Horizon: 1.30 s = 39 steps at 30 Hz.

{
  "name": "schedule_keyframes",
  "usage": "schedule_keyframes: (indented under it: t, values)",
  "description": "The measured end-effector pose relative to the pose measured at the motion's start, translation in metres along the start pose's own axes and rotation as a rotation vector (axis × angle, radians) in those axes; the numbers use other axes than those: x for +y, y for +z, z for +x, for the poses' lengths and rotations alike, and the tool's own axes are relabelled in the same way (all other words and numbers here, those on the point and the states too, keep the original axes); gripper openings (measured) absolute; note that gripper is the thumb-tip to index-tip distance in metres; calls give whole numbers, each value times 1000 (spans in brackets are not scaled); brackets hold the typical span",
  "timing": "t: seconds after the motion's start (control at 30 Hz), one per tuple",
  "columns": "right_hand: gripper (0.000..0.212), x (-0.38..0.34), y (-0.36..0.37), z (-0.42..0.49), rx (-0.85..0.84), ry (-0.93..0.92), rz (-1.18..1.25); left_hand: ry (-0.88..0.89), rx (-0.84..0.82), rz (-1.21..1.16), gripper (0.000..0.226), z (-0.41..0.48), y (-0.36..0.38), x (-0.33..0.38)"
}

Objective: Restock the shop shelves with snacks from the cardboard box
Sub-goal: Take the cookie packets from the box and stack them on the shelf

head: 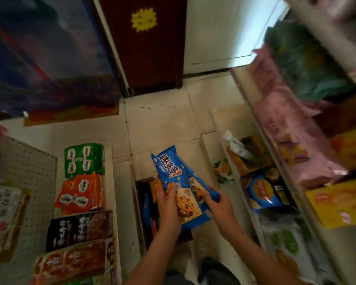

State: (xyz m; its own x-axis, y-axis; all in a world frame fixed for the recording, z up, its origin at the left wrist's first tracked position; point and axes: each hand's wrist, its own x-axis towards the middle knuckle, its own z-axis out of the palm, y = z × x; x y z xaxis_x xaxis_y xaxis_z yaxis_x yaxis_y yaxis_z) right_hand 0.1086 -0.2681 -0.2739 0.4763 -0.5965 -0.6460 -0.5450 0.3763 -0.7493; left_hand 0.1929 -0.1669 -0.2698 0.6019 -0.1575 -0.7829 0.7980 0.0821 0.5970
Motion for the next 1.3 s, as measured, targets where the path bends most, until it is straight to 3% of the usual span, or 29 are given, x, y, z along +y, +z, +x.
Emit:
schedule_keyframes:
  t: [0.17, 0.3, 0.4, 0.57, 0.87, 1.13, 1.3]
  values:
    - [24, -8, -52, -65, 162, -77, 154, -68, -11, 151, 63, -48, 21, -16]
    - [30, 5, -90, -119, 297, -104, 276, -147, -151, 223, 40, -101, 45, -21]
    - [25, 22, -114, -160, 406, -114, 361, -144, -222, 312, 42, -138, 54, -40]
    - [21, 66, -147, -233, 574, -143, 568, -218, -457, 447, 64, -184, 54, -98]
    - [27, 166, -199, -374, 730, -232, 702, -260, -675, 653, 72, -300, 23, -210]
    - [30, 249, -241, -482, 845, -289, 776, -248, -832, 671, 69, -397, -28, -298]
    - [27, 293, -259, -539, 915, -327, 875, -176, -919, 757, 33, -458, -53, -332]
